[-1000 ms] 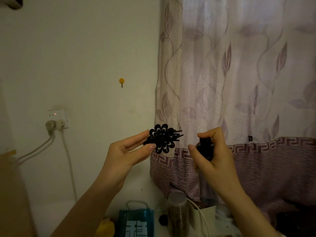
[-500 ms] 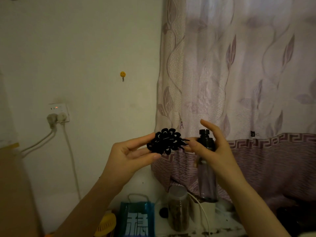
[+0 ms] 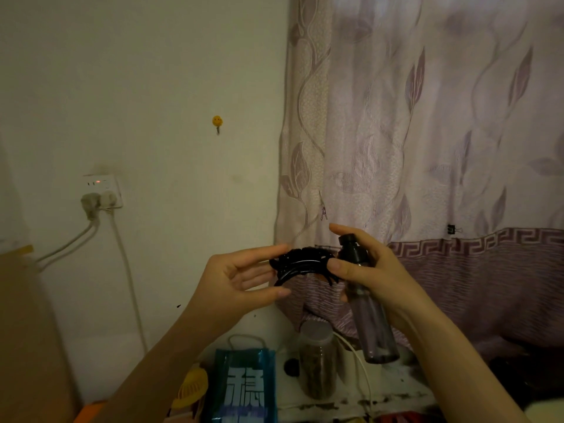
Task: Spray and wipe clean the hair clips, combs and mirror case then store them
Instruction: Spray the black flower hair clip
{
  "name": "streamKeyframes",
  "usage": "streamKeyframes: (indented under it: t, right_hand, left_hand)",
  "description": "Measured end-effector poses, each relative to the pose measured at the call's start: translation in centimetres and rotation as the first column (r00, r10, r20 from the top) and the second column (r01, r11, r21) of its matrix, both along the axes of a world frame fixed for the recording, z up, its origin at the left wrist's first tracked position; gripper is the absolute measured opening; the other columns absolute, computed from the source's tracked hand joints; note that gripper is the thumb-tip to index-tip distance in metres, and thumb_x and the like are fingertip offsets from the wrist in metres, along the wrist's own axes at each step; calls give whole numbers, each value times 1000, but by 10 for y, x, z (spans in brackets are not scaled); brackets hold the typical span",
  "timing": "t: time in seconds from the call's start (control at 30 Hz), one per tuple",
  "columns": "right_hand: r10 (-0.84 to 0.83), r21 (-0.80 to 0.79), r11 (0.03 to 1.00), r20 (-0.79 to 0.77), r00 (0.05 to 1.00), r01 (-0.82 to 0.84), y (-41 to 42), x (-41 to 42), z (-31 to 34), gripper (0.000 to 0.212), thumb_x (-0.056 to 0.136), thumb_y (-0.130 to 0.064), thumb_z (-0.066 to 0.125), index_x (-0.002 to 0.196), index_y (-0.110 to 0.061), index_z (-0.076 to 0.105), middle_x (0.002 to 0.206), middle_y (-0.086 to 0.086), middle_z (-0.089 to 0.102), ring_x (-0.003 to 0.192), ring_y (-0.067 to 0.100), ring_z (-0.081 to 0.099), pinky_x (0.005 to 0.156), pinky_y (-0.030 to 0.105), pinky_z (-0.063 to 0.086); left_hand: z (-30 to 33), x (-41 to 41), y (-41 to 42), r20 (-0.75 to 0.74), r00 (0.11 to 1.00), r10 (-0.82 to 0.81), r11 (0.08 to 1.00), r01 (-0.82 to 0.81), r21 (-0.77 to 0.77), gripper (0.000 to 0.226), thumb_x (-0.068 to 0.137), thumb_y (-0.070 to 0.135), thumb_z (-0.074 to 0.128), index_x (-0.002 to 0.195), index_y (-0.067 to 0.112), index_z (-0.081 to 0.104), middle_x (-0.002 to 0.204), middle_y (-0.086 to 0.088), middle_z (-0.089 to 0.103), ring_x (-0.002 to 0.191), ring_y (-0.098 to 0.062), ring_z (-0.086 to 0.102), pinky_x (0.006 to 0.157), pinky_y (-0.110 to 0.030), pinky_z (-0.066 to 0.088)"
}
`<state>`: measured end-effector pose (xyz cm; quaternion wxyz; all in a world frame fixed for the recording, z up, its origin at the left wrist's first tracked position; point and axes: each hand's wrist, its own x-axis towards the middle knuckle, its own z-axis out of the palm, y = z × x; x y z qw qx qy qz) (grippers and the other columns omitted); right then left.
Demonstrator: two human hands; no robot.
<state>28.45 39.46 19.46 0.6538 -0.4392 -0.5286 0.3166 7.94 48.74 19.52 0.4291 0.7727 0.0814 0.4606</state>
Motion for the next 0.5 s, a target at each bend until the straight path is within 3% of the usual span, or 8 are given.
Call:
streamKeyframes:
  t: [0.23,0.5]
  right_hand:
    - [33,-47,998,24,999,-32,2,-2,-7,63,53,-18,82,113,-30,67,112,12,57,70,23,68,50,28,54]
    - [-31,-30,999,-34,999,30,6,-5,-28,62,56,-12,80,115,-23,65,112,9,59,66,16,69,49,26,53]
  left_hand:
    - [-3,0,5,-97,995,-5,999,0,-49,63,64,-21,71,116,14,63,105,8,72,99,-12,69,81,-16,52]
    - [-13,5,10,-101,989,112,985,-124,-118,44,70,-2,74,103,25,67,94,17,73,86,-6,71,68,-13,53]
